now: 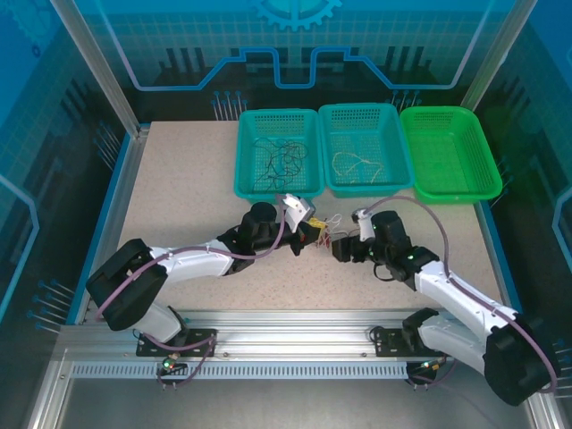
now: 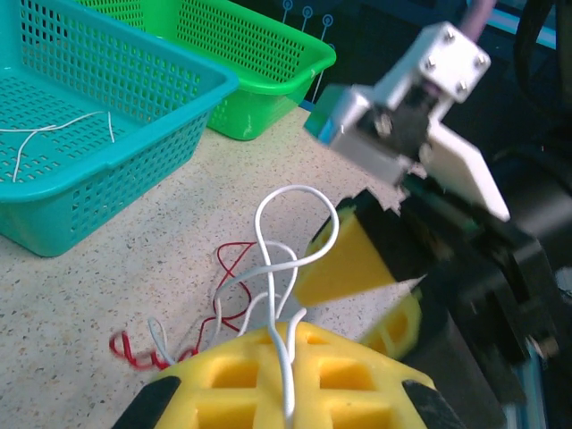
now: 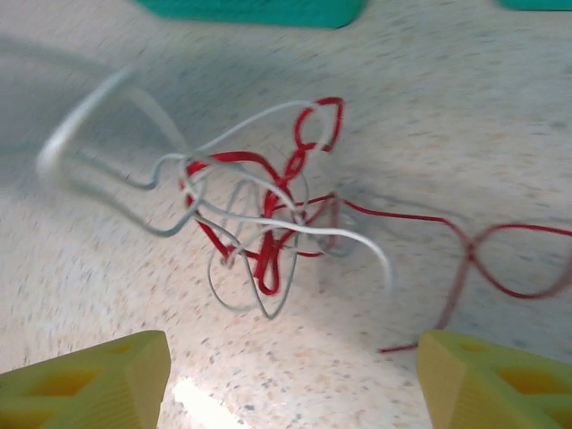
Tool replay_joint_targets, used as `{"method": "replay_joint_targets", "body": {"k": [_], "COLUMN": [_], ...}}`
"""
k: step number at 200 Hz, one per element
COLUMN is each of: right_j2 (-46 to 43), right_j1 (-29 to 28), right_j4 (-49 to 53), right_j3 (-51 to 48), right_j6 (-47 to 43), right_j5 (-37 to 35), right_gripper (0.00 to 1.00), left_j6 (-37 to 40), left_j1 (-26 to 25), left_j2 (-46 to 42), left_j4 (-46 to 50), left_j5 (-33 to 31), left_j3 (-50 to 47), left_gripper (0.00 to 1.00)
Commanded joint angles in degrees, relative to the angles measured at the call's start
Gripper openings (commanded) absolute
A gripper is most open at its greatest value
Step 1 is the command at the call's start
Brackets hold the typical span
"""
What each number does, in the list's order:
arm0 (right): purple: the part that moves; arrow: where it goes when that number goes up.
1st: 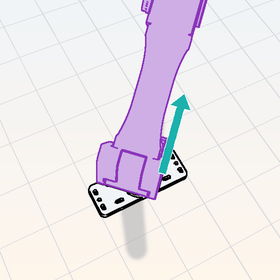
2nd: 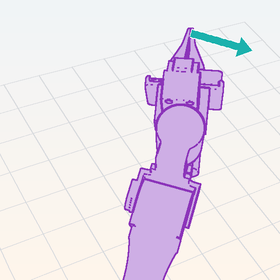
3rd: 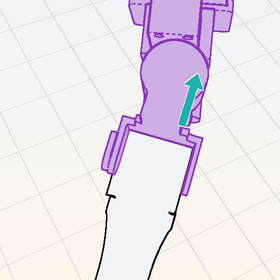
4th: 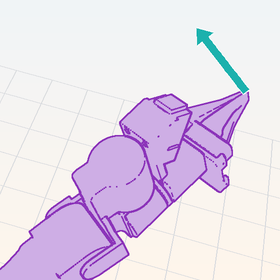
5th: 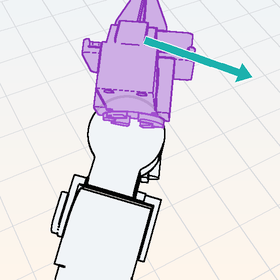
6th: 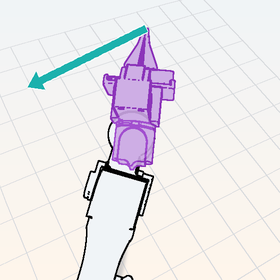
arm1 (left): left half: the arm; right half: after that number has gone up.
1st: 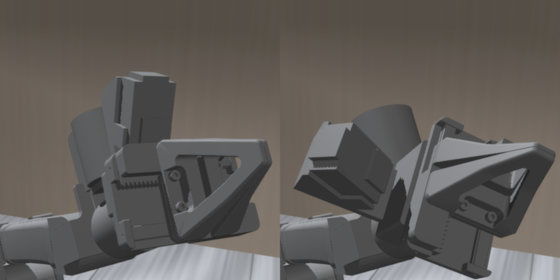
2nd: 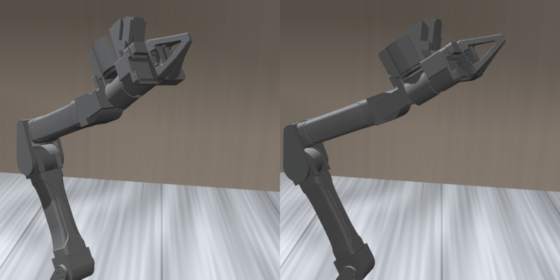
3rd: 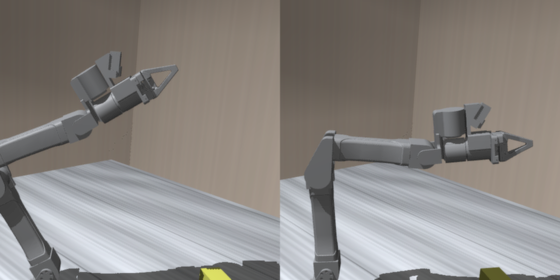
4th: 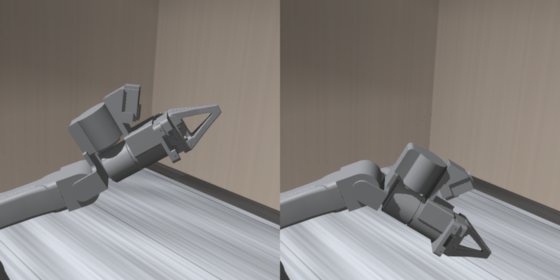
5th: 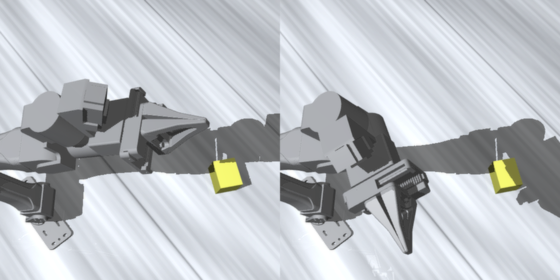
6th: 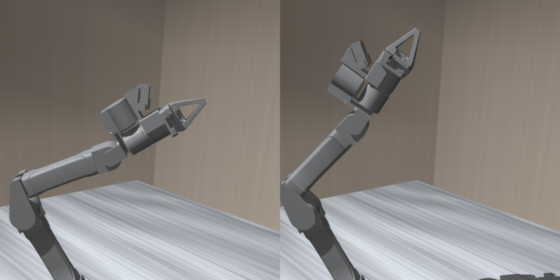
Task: Untangle the cables
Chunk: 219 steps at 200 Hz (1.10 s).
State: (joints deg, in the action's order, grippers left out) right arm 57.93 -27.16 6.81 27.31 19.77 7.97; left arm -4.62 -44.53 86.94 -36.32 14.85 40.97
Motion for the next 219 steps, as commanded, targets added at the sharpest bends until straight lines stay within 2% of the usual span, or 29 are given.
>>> {"method": "replay_joint_targets", "body": {"k": [1, 27, 55, 64, 78, 92, 105, 118, 135, 166, 196, 208, 219], "right_j2": [3.1, 11.1, 19.0, 20.9, 23.2, 25.0, 25.7, 24.5, 21.9, 18.3, 15.4, 14.5, 13.1], "right_j1": [-3.1, -6.5, -7.0, -6.9, -6.3, -4.9, -2.9, -0.4, 2.9, 6.6, 7.3, 7.3, 7.3], "right_j4": [-12.1, -21.7, -28.9, -27.4, -22.8, -14.0, -10.3, -11.3, -13.8, -11.6, -9.8, -9.1, -8.7], "right_j3": [-0.4, 0.2, 1.8, 3.0, 5.2, 7.5, 7.6, 4.8, 0.8, -0.7, 0.9, 2.0, 2.8], "right_j6": [-3.1, -0.8, 3.2, 4.5, 7.1, 11.0, 14.1, 16.8, 20.0, 21.7, 19.6, 17.9, 16.8], "right_j5": [3.0, -5.2, -16.1, -20.5, -26.1, -29.1, -28.9, -26.4, -23.4, -21.8, -18.3, -14.8, -11.7], "right_gripper": [0.75, 0.76, 0.74, 0.66, 0.48, 0.32, 0.26, 0.22, 0.18, 0.13, 0.11, 0.15, 0.23], "left_j6": [-1.7, -3.6, -6.1, -6.6, -6.7, -6.9, -7.8, -8.3, -8.4, -9.6, -11.9, -12.6, -12.9], "left_j1": [-0.1, -0.1, 0.0, 0.0, 0.0, 0.0, 0.2, 0.5, 1.0, 2.3, 5.0, 5.0, 5.1], "left_j2": [-1.7, -1.5, -3.4, -5.1, -8.9, -13.9, -19.4, -24.9, -31.6, -40.8, -44.9, -45.5, -45.6], "left_j4": [-1.6, -4.9, -7.7, -8.4, -9.0, -9.4, -9.4, -7.4, 1.2, 14.6, 18.4, 18.4, 18.0], "left_j5": [0.8, 4.2, 7.0, 6.3, 4.2, 1.7, -1.2, -4.9, -12.0, -24.7, -24.4, -24.3, -24.1], "left_j3": [-0.3, -0.4, -1.1, -1.9, -3.8, -5.9, -8.0, -9.7, -9.9, -11.1, -14.1, -15.1, -15.7], "left_gripper": [0.00, 0.00, 0.00, 0.00, 0.00, 0.00, 0.00, 0.00, 0.00, 0.00, 0.00, 0.00, 0.00]}}
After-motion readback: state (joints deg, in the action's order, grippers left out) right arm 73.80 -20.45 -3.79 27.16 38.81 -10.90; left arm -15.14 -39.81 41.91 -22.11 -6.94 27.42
